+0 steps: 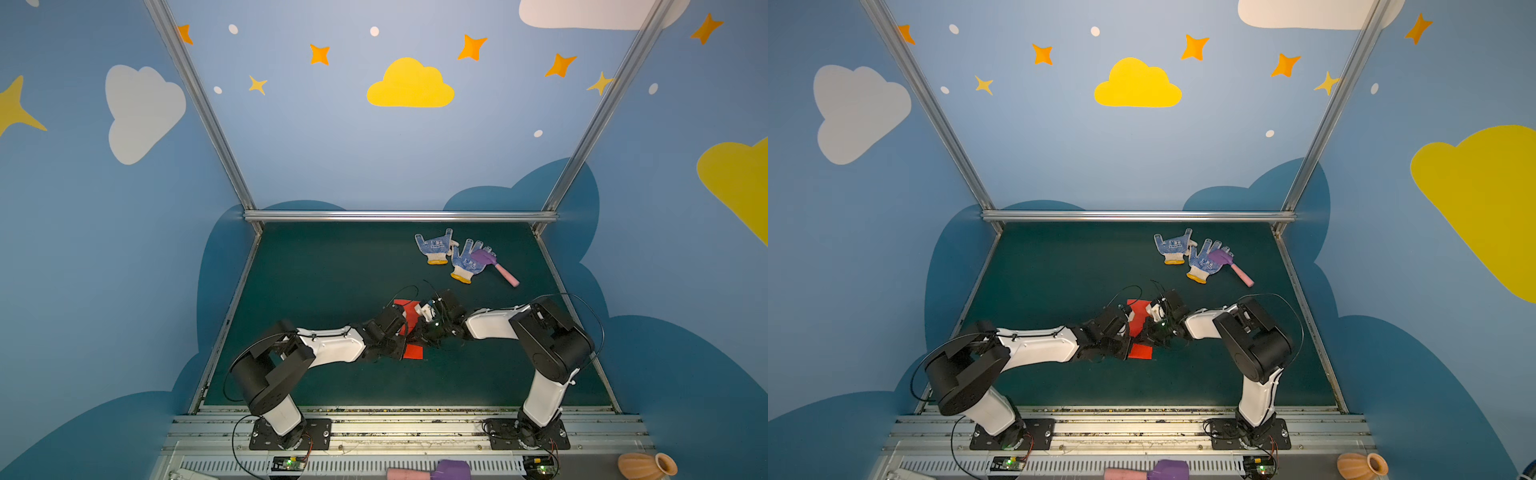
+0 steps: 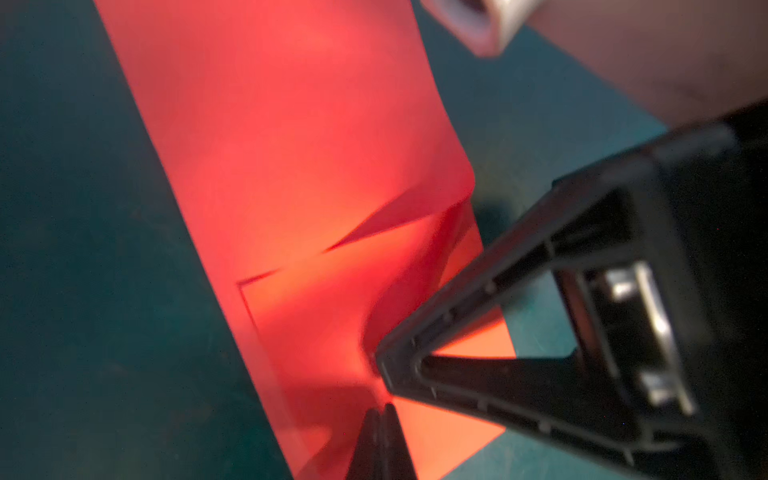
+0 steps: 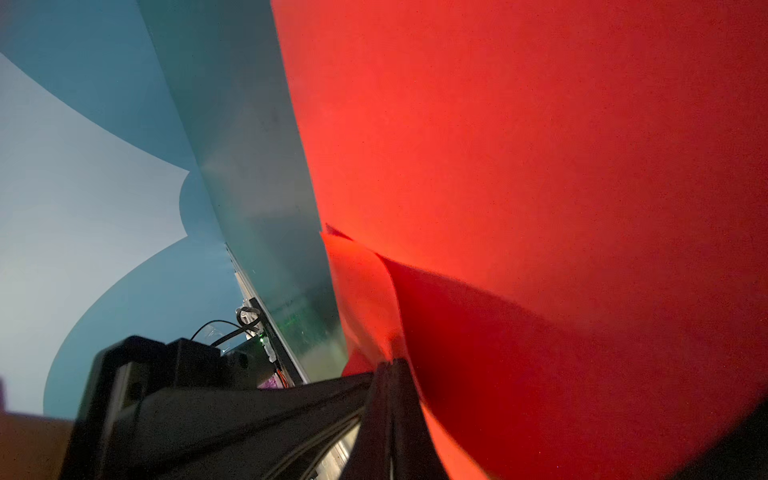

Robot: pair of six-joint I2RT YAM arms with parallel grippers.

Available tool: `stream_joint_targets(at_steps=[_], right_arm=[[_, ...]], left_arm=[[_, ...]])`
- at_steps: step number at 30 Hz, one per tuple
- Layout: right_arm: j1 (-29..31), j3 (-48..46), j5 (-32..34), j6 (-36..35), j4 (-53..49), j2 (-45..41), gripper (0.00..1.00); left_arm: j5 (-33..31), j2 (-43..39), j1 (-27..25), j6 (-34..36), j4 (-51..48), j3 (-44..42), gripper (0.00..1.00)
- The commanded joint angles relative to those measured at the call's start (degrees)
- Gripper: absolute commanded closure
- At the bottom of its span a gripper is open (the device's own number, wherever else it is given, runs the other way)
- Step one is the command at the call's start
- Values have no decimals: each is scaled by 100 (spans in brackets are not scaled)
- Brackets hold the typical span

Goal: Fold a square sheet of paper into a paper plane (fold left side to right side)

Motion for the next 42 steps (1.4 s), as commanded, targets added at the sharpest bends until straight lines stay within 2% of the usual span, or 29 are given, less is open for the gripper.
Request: stream_joint_targets(at_steps=[1, 5, 12, 20, 29, 42], right_arm=[[11, -163, 280, 44, -599, 61, 100], [10, -170, 288, 39, -616, 52, 100], [10, -204, 290, 29, -623, 26, 100], [11, -203, 283, 20, -612, 61, 100], [10, -237, 295, 16, -616, 53, 100], [10, -272, 295, 24, -591, 13, 100]], left_arm=[[-46, -212, -42, -241, -140, -288, 97], [-207, -511, -64, -505, -133, -691, 97], [-864, -1035, -47, -885, -516, -1186, 97], [-650, -1391, -48, -655, -625, -742, 97], [-289, -850, -82, -362, -440, -64, 97], [-162, -148, -99, -384, -43, -185, 97]])
